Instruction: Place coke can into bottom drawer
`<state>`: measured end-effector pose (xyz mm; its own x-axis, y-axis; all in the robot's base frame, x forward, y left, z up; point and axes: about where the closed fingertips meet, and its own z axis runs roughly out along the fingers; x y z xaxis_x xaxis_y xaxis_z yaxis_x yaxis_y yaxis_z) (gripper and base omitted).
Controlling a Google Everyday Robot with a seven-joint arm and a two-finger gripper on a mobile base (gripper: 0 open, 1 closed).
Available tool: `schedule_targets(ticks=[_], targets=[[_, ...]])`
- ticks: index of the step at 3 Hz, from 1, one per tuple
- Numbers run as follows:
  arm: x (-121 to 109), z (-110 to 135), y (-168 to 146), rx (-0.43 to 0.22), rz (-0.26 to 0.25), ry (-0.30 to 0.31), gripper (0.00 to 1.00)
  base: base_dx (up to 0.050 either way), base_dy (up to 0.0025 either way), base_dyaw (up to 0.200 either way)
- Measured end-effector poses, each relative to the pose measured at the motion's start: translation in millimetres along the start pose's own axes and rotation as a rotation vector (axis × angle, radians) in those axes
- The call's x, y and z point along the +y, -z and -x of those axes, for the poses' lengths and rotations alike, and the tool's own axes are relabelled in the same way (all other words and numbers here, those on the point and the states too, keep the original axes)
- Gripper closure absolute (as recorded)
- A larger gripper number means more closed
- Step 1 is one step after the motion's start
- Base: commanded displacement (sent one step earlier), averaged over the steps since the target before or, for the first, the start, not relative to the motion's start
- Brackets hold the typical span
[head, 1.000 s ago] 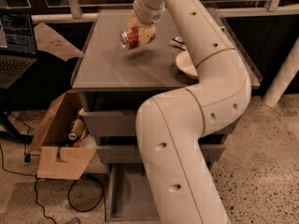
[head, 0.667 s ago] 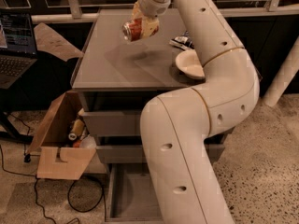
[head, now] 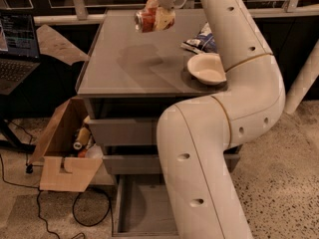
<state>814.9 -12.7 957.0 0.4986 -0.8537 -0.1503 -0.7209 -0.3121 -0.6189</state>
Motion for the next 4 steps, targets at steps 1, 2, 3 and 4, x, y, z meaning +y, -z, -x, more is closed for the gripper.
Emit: schedule_targets(ticks=[1, 2, 3, 4], targets=[[20, 22, 3, -0.083, 0.073, 0.028, 1.0, 0.0, 0.0, 0.0], [35, 59, -14, -0.228, 0.142, 0.091, 1.0, 0.0, 0.0, 0.0], [31, 60, -19, -0.228, 0.128, 0.088, 1.0, 0.0, 0.0, 0.0], [37, 73, -3, -0.325, 0.123, 0.109, 1.0, 0.0, 0.0, 0.0]])
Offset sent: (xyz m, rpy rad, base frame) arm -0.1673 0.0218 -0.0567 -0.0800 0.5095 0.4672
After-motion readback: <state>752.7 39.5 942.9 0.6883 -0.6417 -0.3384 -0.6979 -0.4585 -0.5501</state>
